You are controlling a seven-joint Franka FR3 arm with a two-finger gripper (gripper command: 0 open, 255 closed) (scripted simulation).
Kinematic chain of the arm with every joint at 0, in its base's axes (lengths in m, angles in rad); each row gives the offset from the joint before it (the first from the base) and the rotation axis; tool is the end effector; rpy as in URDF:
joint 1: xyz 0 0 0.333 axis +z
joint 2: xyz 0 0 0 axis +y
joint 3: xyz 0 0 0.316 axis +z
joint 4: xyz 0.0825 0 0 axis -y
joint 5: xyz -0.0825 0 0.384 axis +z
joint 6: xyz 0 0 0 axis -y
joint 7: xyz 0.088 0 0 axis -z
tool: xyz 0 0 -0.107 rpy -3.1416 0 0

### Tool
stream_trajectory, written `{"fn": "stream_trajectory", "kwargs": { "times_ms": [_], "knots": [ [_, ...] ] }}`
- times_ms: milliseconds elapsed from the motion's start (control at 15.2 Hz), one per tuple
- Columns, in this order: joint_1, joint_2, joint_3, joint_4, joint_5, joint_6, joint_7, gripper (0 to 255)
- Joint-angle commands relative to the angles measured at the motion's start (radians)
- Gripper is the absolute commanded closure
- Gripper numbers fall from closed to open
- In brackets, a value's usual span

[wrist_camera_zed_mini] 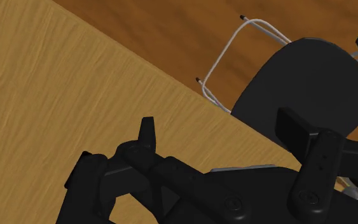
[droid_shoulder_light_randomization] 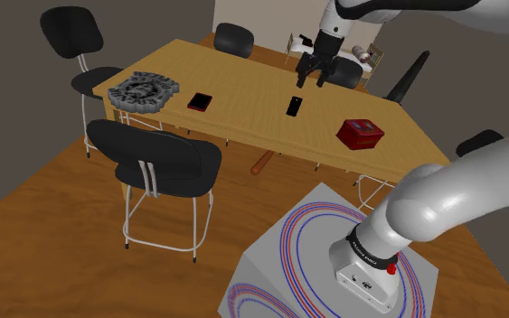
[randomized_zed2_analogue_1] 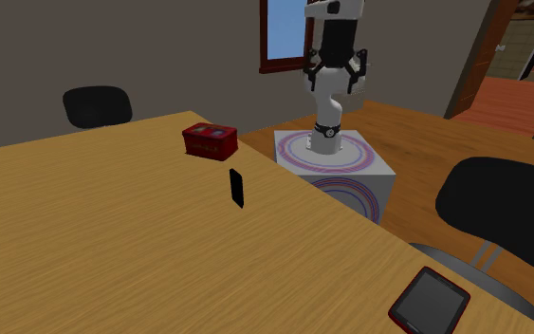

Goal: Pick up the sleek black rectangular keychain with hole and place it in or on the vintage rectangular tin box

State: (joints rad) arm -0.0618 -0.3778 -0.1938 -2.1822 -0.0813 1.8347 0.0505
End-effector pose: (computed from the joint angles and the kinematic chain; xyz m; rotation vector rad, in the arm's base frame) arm 0.4273 -0.1275 0.5406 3.1022 -0.4266 0.0371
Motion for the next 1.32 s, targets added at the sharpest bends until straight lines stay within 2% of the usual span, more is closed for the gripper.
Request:
{"fn": "stream_trajectory", "kwargs": {
  "times_ms": [0,726,1254],
  "knots": [
    [-0.011,0.067,-0.022,0.030,0.006,0.036,-0.002,0],
    [-0.084,0.444,-0.132,0.292,0.111,0.134,-0.053,0],
    [-0.183,0.737,-0.171,0.563,0.231,0.126,-0.088,0]
  ]
}}
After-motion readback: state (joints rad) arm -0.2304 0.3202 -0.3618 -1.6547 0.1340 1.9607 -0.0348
